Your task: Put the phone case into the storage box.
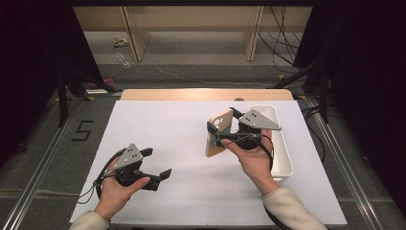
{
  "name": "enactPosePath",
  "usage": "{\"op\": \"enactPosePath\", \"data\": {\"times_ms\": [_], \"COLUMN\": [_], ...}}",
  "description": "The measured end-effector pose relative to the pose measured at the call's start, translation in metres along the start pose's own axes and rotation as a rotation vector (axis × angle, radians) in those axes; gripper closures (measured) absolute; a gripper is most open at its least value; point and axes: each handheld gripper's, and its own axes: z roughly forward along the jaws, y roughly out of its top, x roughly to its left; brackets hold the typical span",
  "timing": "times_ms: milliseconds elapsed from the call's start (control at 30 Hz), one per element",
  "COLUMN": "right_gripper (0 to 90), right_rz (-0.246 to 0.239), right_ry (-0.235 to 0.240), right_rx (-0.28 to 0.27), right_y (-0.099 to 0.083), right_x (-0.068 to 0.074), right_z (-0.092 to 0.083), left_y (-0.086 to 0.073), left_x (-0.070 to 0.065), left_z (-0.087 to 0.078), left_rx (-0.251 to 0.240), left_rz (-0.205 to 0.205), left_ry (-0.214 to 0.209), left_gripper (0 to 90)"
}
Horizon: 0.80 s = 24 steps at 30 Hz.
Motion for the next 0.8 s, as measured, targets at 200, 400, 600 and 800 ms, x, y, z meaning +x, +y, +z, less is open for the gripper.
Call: {"op": "enactPosePath", "data": {"times_ms": [200, 400, 600, 800], "right_gripper": [11.3, 11.4, 11.3, 11.4], "right_rz": [0.002, 0.004, 0.011, 0.014], "right_ry": [-0.007, -0.015, -0.028, -0.041], "right_rx": [-0.004, -0.016, -0.024, -0.037], "right_y": [0.001, 0.004, 0.007, 0.01], "right_x": [-0.002, -0.006, -0.011, -0.016], "right_z": [-0.001, -0.004, -0.007, -0.01], "left_y": [-0.001, -0.002, -0.003, -0.003], "left_x": [0.003, 0.004, 0.006, 0.009], "left_z": [0.001, 0.001, 0.003, 0.003], "left_rx": [0.0, -0.004, 0.0, 0.0], "left_rz": [0.005, 0.005, 0.008, 0.01], "left_ry": [0.006, 0.01, 0.013, 0.021], "left_gripper": [1.6, 1.6, 1.6, 1.8]}}
